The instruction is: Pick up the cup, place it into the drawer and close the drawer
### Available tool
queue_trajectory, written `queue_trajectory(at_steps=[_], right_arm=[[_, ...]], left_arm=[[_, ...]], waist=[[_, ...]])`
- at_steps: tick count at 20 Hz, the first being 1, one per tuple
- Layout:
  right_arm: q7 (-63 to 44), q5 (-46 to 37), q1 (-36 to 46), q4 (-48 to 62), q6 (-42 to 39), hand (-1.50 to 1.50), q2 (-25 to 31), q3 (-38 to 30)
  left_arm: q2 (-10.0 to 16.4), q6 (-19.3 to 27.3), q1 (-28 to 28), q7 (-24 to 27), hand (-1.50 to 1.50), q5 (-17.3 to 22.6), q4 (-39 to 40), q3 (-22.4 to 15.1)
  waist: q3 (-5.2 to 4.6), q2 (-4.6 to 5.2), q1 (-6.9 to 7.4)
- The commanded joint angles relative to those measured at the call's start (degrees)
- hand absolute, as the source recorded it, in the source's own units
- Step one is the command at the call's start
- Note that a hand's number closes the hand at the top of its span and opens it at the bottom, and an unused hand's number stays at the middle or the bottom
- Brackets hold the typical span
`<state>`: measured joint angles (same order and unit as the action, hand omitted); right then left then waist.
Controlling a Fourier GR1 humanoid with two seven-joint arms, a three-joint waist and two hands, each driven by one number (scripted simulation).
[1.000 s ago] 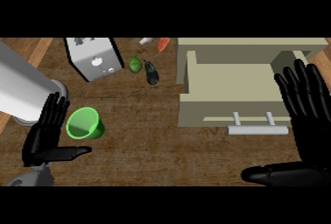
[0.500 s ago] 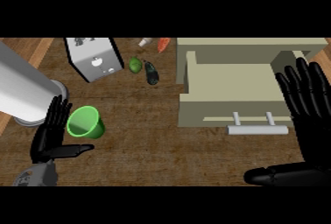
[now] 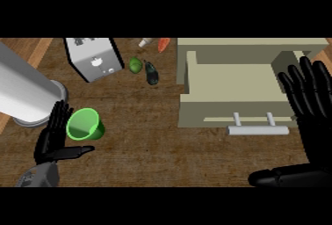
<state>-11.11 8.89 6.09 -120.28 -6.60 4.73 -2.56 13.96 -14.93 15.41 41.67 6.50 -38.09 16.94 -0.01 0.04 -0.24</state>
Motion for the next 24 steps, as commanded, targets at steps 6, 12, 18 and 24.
queue_trajectory(at_steps=[6, 12, 18, 24], right_arm=[[0.2, -3.0, 1.6, 1.7, 1.5, -1.50, -1.2, 2.2], [3.3, -2.3, -4.3, -1.3, -0.3, -1.50, -2.1, 2.4], [4.4, -2.0, -3.3, 0.8, -1.4, -1.50, -1.2, 1.8], [1.2, -2.1, 0.8, 1.7, -0.2, -1.50, -0.8, 1.9]], left_arm=[[2.1, -1.2, 8.1, 6.6, -1.50, -1.7, 15.6, 0.0], [2.1, -2.1, 9.6, 7.4, -1.50, -1.5, 16.3, -0.4], [2.2, -4.5, 10.3, 14.7, -1.50, -0.8, 24.6, 1.6], [1.3, -8.3, 11.5, 14.2, -1.50, -0.9, 25.7, 0.8]], waist=[[-0.03, 0.06, -0.10], [-0.01, 0.03, -0.13], [-0.09, 0.28, -0.63], [-0.14, 0.34, -0.69]])
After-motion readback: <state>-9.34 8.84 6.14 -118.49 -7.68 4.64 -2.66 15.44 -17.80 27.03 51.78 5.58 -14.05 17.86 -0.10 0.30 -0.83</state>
